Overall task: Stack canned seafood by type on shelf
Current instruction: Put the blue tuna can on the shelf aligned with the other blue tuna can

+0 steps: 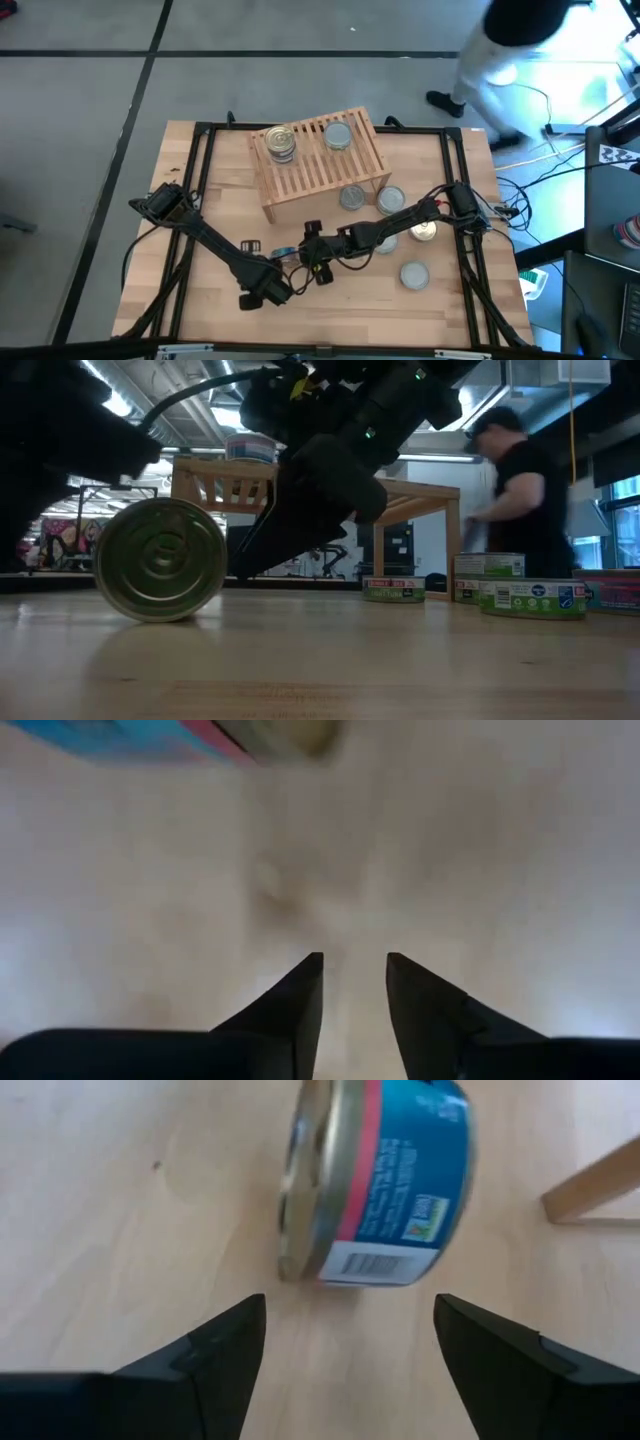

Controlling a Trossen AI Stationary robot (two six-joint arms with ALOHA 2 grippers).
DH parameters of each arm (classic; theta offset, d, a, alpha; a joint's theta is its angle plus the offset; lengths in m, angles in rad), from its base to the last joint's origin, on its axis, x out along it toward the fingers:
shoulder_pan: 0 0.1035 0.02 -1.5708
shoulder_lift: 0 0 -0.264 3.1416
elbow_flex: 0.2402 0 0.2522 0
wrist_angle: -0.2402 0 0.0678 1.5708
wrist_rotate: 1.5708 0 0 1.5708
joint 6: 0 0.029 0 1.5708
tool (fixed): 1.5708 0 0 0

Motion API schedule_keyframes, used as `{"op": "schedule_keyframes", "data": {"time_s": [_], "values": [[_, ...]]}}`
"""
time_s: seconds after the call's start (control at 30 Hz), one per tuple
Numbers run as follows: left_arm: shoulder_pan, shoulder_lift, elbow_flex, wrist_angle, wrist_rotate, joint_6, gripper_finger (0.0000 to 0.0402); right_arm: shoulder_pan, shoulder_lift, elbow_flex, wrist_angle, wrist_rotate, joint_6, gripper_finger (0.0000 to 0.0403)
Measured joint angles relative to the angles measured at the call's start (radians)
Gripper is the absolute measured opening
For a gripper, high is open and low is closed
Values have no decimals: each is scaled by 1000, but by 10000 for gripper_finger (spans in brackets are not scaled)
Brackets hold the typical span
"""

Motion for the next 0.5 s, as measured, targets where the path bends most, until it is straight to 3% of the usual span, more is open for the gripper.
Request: {"op": "schedule_keyframes", "data": {"time_s": [0.1,0.23,0.5], "values": [[15,0,0,-2,-68,2,99,0,0,0,11,-38,-2,289],[38,0,0,-12,-146,2,87,-4,0,0,63,-8,-3,289],[70,0,0,-13,-175,7,66,-16,0,0,105,-40,-6,289]]}}
